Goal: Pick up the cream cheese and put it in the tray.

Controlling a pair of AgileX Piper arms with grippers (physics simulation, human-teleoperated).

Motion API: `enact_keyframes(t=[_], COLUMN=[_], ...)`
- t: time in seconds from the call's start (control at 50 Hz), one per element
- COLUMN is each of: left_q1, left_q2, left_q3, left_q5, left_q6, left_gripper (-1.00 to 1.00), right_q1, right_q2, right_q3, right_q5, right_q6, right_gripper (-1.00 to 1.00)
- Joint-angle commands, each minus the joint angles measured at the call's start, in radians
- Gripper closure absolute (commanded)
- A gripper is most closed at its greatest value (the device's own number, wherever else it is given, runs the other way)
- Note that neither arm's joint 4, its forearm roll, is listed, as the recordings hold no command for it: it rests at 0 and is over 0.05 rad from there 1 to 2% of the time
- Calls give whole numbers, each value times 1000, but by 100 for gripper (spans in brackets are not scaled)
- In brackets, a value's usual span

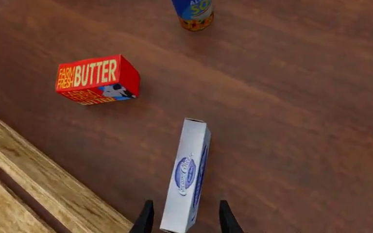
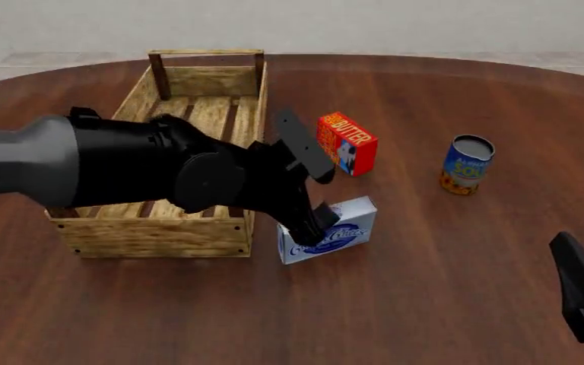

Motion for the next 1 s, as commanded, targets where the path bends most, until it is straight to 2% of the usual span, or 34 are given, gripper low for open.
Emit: enact_keyframes(t=[0.02, 0.28, 1.0], left_q1=[24, 68, 48], left_q2=[50, 84, 161], left_q3=[24, -4, 11], left_q5=[-43, -48, -79], left_q6=[31, 79, 50], left_gripper=[-100, -100, -100], right_q1=[0, 0, 0], right_q2=[0, 0, 0], right_q3=[0, 0, 0], right_q5=[0, 0, 0], right_q6=[0, 0, 0], right_gripper=[-100, -100, -100])
